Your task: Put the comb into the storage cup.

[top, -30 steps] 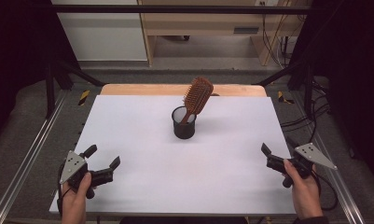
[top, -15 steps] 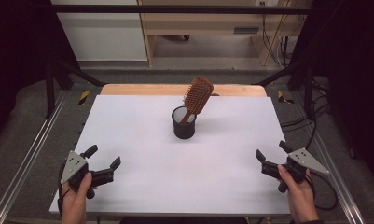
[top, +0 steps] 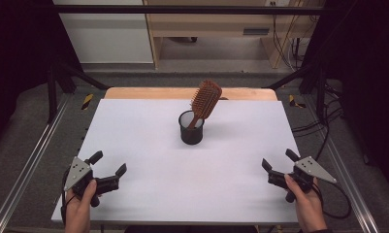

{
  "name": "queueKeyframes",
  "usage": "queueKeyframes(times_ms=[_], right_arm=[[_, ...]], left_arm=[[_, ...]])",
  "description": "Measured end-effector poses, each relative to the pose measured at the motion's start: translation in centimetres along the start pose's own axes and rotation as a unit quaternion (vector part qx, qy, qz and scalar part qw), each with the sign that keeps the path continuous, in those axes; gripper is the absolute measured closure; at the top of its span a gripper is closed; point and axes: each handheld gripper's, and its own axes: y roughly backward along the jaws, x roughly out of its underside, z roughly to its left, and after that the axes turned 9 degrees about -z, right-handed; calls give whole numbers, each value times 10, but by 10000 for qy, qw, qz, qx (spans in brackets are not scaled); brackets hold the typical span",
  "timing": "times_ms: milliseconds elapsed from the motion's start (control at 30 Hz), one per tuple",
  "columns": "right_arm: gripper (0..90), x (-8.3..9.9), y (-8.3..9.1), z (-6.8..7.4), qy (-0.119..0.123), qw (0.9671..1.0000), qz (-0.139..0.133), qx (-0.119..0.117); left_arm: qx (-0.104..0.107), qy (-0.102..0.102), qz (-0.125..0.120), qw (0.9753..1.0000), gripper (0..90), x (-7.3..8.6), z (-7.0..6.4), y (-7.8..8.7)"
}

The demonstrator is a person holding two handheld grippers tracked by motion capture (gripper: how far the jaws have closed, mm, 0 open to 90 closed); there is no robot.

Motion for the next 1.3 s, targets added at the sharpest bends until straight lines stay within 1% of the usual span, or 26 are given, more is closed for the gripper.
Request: queueKeyframes(times_ms=[233, 333, 433, 700, 767, 933, 1033, 1200, 1300], right_arm=[[36, 5, -3, 4, 2, 10000, 44, -66], [36, 7, -5, 6, 6, 9999, 67, -130], [37, 7, -7, 9, -128, 9997, -17, -204], [38, 8, -15, 17, 64, 9995, -125, -281], [37, 9, -16, 19, 162, 9993, -141, -320], [36, 11, -19, 22, 259, 9987, -178, -408], [36, 12, -22, 24, 336, 9982, -186, -466], [36, 15, -28, 27, 382, 9975, -170, -563], [36, 16, -31, 30, 455, 9967, -152, -662]], left_arm=[[24, 31, 0, 10000, 27, 1, 1, 0], [37, 52, -8, 10000, 27, 1, 0, 0], [65, 62, -34, 10000, 27, 1, 0, -1], [105, 75, -97, 9999, 26, 0, -1, 0], [120, 84, -114, 9998, 27, 0, -2, 0], [147, 128, -170, 9997, 27, 0, -2, 0], [155, 177, -244, 9994, 26, -1, -2, 1], [138, 173, -383, 9990, 25, -2, -1, 2], [122, 165, -441, 9988, 24, -2, -1, 3]])
